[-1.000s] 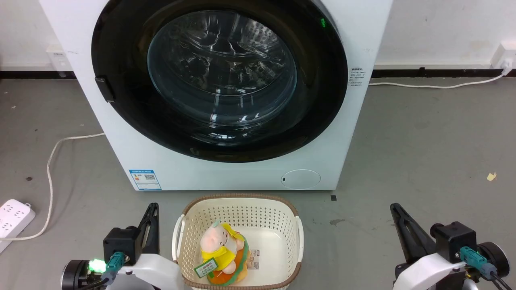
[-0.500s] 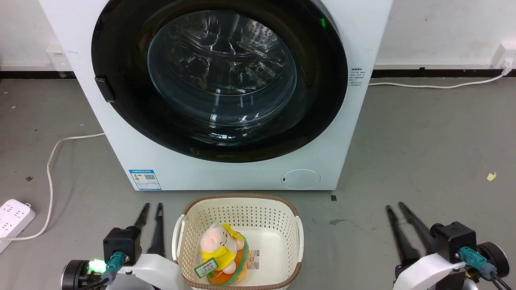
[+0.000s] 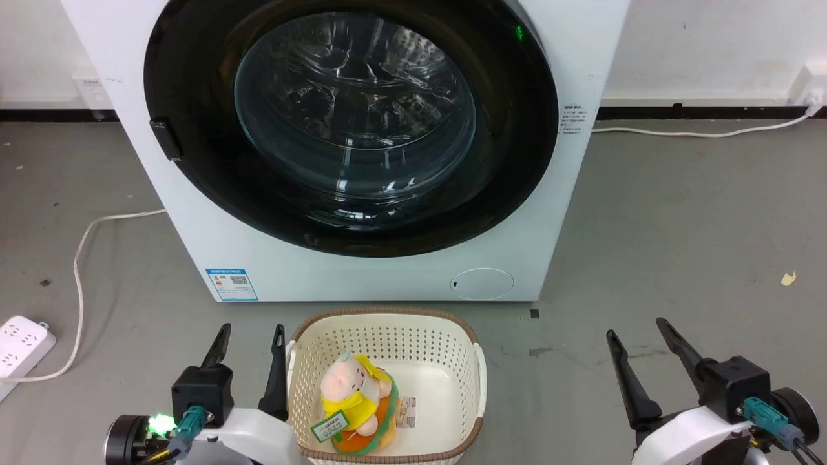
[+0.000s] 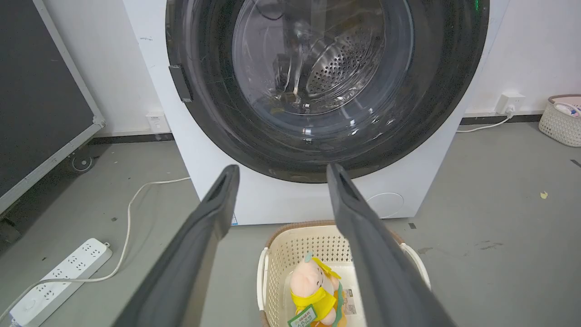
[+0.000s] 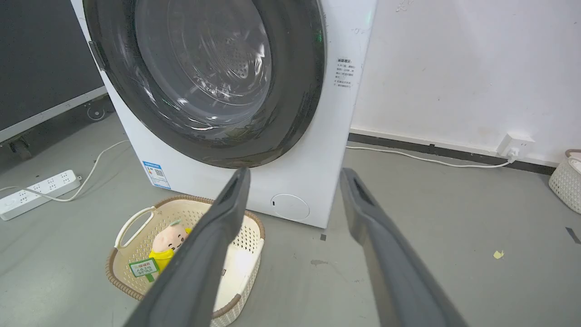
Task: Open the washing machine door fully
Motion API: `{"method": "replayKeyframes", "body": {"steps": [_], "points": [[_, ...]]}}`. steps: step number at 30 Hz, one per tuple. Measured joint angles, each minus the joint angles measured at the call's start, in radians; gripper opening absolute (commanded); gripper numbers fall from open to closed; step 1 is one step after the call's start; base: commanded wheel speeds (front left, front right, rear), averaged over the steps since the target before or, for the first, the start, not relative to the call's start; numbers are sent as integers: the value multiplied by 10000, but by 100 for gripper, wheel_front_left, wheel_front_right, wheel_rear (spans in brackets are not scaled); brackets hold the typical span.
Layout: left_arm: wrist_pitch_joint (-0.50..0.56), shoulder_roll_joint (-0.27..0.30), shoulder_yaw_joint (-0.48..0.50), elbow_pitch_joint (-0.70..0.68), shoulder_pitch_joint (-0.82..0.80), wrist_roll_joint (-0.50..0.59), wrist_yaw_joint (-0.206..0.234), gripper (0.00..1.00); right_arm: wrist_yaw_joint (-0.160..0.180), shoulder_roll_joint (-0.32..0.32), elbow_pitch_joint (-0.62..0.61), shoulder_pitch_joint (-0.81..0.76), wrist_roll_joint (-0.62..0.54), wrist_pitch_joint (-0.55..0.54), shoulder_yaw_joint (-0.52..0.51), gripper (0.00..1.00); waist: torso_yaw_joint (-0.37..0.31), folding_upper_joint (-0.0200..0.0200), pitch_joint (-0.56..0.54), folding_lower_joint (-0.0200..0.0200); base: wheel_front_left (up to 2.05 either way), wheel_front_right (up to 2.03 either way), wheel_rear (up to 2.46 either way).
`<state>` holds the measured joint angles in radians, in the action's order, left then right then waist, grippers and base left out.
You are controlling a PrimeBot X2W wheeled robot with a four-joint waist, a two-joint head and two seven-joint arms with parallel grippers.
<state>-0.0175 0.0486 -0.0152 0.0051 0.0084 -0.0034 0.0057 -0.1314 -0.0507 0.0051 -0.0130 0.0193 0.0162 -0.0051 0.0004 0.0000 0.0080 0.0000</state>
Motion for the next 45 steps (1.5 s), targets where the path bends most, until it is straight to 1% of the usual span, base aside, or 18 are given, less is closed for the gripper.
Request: {"method": "replayKeyframes", "body": {"steps": [9,14,18,28,34,38,45], "points": [[-184,0,-88,-10,-95,-10,0,100,0,0,-12,68,102,211,-23,100,54,0,258,0,0,0,0],[-282,0,-148,-25,-163,-19,-2,100,0,-15,8,503,222,305,-33,100,106,0,474,1,0,0,0],[-364,0,-205,-73,-344,-69,-10,100,0,-50,73,899,556,299,-104,100,172,0,686,1,0,0,0],[-554,0,-362,-247,-686,-88,-56,100,2,-290,267,2245,1434,27,-293,100,393,0,1317,1,0,0,0],[-681,0,-466,-326,-937,-192,-56,100,2,-405,558,3167,2013,-207,-608,100,579,0,1670,2,0,0,0],[-819,0,-640,-364,-1095,-301,-44,100,2,-424,1051,4038,2518,-453,-986,100,812,0,1952,1,0,0,0],[-961,0,-786,-414,-1212,-454,-25,100,2,-416,1747,5142,2993,-825,-1603,100,1076,0,2253,1,0,0,0]]}}
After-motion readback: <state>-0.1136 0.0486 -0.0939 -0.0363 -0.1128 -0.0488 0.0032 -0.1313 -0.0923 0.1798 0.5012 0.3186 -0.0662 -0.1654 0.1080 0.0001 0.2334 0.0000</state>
